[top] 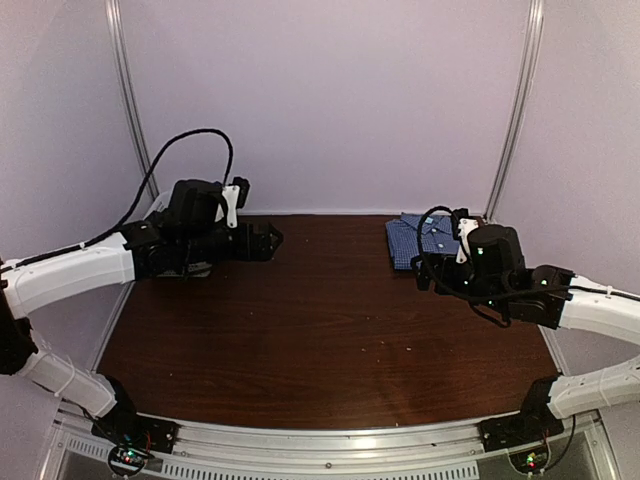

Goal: Fold and stack the long sleeve shirts
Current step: Pick up the crumpled shirt from the bin.

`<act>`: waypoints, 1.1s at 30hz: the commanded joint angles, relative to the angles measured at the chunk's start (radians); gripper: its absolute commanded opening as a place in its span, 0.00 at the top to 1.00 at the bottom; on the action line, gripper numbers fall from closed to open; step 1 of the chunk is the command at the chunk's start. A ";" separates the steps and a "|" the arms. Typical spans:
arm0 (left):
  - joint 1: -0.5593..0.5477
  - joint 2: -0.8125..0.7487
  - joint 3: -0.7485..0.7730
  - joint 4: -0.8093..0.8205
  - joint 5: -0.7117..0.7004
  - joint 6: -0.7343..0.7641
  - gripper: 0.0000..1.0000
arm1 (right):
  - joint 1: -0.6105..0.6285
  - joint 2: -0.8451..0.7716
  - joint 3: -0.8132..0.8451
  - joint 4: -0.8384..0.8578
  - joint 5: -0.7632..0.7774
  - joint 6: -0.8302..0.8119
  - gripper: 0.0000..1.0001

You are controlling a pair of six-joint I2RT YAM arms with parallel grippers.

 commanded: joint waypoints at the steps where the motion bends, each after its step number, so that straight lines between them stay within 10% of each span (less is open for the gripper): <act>1: 0.039 -0.009 0.055 -0.011 -0.012 0.007 0.03 | 0.001 -0.016 0.017 0.004 0.019 -0.012 0.00; 21: 0.558 0.336 0.297 -0.151 0.001 0.029 0.03 | 0.001 0.075 0.054 0.053 -0.045 -0.055 0.00; 33: 0.687 0.663 0.476 -0.124 0.111 0.000 0.14 | 0.001 0.131 0.075 0.070 -0.075 -0.068 0.00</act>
